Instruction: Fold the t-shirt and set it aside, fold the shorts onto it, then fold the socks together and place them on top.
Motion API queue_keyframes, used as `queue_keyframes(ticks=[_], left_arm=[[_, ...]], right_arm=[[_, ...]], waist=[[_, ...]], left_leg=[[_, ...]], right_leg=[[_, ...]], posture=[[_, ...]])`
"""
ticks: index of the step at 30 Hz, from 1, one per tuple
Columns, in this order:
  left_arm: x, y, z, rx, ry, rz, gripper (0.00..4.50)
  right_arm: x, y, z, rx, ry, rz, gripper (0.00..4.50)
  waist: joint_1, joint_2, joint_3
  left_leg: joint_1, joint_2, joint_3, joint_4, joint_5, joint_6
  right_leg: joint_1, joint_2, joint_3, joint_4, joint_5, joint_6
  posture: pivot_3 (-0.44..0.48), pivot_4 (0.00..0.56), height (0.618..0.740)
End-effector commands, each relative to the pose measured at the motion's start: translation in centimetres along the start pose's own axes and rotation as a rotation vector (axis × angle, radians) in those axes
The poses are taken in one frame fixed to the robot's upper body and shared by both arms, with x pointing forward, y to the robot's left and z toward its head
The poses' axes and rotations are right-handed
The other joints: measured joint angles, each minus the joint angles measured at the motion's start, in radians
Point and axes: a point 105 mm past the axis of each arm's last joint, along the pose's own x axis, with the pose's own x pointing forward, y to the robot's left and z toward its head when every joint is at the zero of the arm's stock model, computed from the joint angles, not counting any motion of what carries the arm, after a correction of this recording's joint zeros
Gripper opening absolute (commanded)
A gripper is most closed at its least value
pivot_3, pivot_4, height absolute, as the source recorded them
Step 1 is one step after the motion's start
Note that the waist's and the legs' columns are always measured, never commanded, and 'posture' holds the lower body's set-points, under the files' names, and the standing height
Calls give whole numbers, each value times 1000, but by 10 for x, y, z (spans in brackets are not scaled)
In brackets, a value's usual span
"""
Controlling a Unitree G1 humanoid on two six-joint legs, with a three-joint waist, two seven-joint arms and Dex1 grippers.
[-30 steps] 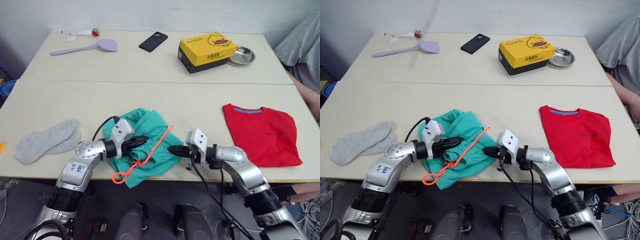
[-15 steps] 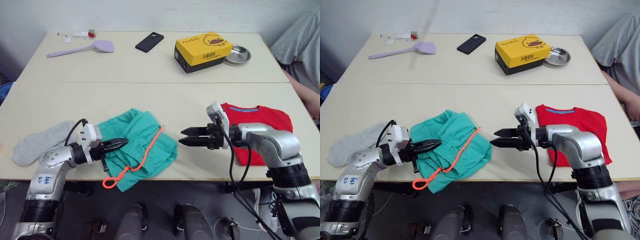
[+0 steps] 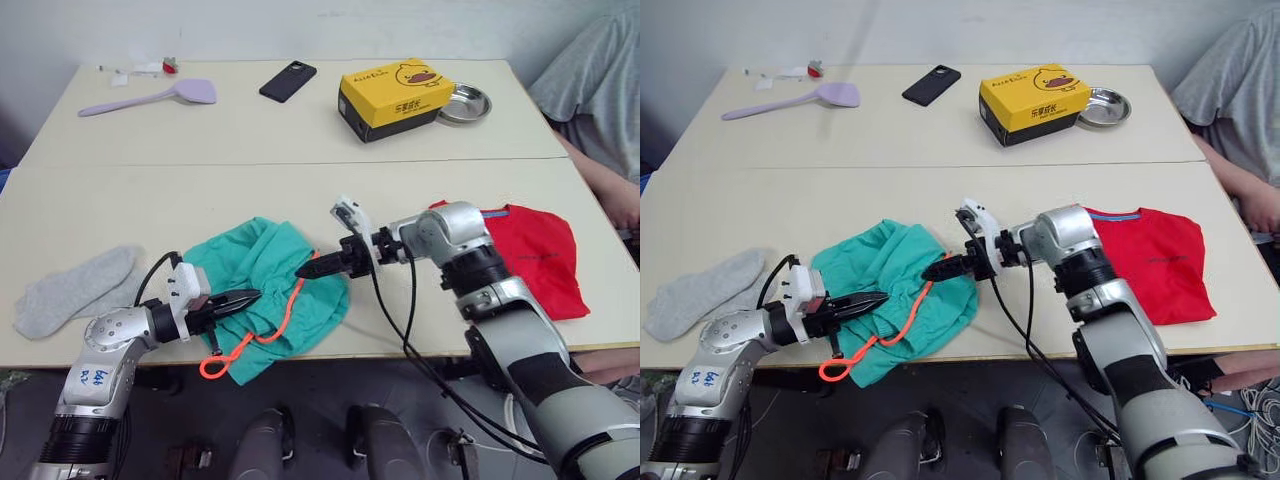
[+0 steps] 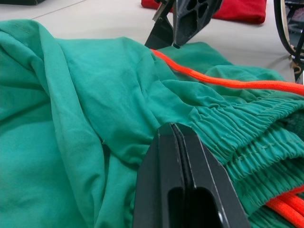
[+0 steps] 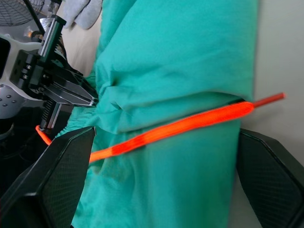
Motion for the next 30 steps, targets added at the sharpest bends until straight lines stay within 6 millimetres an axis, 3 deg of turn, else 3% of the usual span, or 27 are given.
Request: queue_keyframes(ticks=[1,4,8,14,20,24,30], left_arm=[[-2,0,-3,13,9,7,0],[-4,1,-5,19,15,15,0],[-12,3,-6,25,21,31,0],[-21,4,0,28,7,28,0],[-17,7,17,-21,-79,30,0],[-8,9,41,-68,-152,23,827],[7,4,58,-79,-203,-25,2777]], right_arm=[[23,10,-1,31,45,72,4291],[34,17,-2,25,77,105,3526],[37,19,-5,37,93,134,2183],[20,9,4,82,3,105,188],[-18,11,2,95,-56,80,87],[-73,34,-8,46,-114,56,0],[-143,51,-27,-59,-170,-51,0]], waist=[[-6,0,0],[-8,0,0],[-7,0,0],[-4,0,0],[7,0,0],[24,0,0],[26,0,0]], left_leg=[[0,0,0,-1,0,-1],[0,1,0,-3,2,-3],[-1,1,1,-4,2,-3],[-1,0,1,-3,1,-3],[-2,0,-1,-3,1,-3],[-4,-1,-2,-4,0,-3],[-4,-1,-2,-3,-1,0]], right_leg=[[-1,0,0,2,0,0],[-2,1,1,5,0,0],[-3,1,1,5,0,-1],[-3,0,2,5,0,-1],[-4,-1,1,4,0,-2],[-4,-2,1,2,0,-2],[-1,-1,-2,-4,1,-1]], posture=[[0,150,740],[0,150,740],[0,150,740],[0,150,740],[0,150,740],[0,150,740],[0,150,740]])
